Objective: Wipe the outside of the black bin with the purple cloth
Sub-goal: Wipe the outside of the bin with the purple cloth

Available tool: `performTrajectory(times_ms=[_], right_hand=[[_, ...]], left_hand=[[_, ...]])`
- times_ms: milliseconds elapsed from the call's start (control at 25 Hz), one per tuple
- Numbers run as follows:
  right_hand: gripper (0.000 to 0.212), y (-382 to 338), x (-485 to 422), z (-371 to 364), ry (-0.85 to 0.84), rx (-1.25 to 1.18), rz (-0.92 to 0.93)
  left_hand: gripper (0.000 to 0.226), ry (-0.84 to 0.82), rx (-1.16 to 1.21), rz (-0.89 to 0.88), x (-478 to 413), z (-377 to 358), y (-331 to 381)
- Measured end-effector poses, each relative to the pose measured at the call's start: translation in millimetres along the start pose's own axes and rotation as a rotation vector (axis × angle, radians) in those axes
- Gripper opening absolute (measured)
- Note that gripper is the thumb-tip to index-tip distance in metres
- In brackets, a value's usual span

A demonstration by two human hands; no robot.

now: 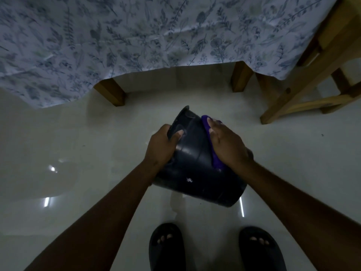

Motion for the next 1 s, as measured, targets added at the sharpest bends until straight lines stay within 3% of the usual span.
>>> performTrajectory(times_ms=[80,200,280,360,440,600,680,880,1000], right_hand=[[0.049,-16,54,-15,0.139,0.149,0.045],[0.049,-17,75,-20,0.181,0.227,0.087],[0.046,3,28,-4,0.094,0.125,0.003],[0.048,27,-18,4,-0.101,-0.025,-0.106],[0.049,30,-18,-1,-0.145,-0.056,-0.177],[0.049,-26,67,-25,0.134,0.234,0.065],[0.050,-24,59,-29,0.113,0.252,0.109],[0.046,5,-12,0,-0.063,-0.077,-0.014],[0.049,-19,51,-28,0.040,0.257,0.135]], left_hand=[[0.025,-0.009,-0.064,-0.010,-19,0,9],[0.032,-0.023,-0.084,0.003,-33,-3,16],[0.034,-0.007,-0.042,0.036,-24,-3,7],[0.030,0.016,-0.033,0.034,-14,-2,-1],[0.027,0.026,-0.055,0.029,-11,-1,-6],[0.031,0.007,-0.075,0.035,-22,-2,-6],[0.030,0.002,-0.073,0.018,-20,-3,-3],[0.035,0.011,-0.107,0.033,-25,-1,2],[0.035,0.020,-0.110,0.062,-31,0,-1]])
Point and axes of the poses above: each hand's wrist, its own x-axis away from the middle knuckle, its own z-axis out of the back of the hand, y = z × x, the point moved 8 cm from there along -x, towards the middle knuckle, and after that the axes turned 9 degrees about -y, right-handed, at the moved point
